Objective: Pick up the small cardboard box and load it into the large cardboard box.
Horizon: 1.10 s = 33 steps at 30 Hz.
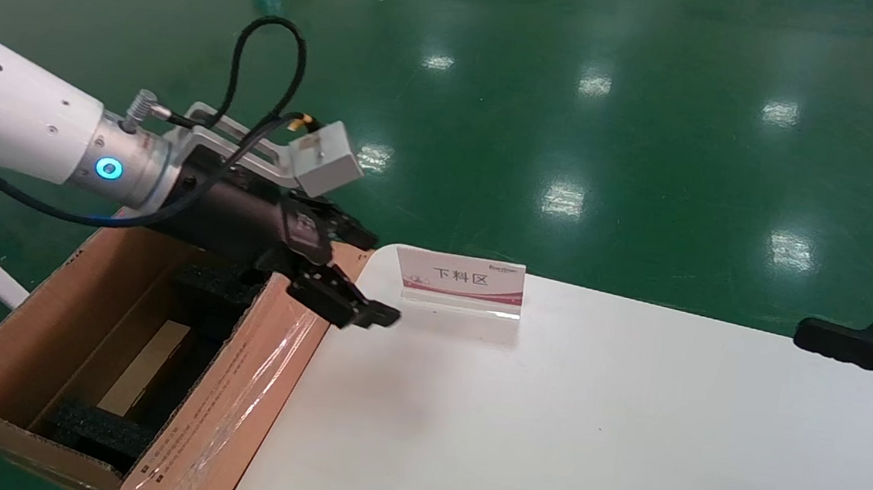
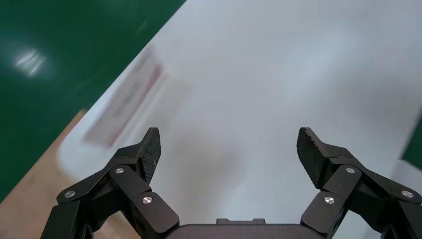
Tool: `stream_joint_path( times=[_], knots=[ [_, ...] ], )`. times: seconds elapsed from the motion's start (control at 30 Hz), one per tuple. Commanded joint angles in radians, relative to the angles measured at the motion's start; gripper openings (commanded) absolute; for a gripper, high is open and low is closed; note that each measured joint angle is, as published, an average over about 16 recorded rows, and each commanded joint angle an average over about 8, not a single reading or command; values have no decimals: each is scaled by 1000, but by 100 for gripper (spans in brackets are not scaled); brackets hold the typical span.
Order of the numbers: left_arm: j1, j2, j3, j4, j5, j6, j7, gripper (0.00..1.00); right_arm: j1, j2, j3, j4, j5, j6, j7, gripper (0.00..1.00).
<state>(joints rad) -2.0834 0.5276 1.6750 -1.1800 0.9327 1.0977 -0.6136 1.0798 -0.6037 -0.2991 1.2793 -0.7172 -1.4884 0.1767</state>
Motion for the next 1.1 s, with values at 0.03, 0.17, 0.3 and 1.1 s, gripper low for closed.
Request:
stream_joint_path(
  times=[0.03,0.17,0.3,1.1],
  knots=[
    [50,4,-69,-5,-10,20,21,100,0,0,0,0,0,0,0,100],
    [148,12,-205,-15,-30,58,62,100,0,0,0,0,0,0,0,100],
    [247,20,-341,-26,-49,97,104,100,0,0,0,0,0,0,0,100],
    [843,70,-1165,-87,-169,332,356,100,0,1,-2,0,1,1,-1,100]
  ],
)
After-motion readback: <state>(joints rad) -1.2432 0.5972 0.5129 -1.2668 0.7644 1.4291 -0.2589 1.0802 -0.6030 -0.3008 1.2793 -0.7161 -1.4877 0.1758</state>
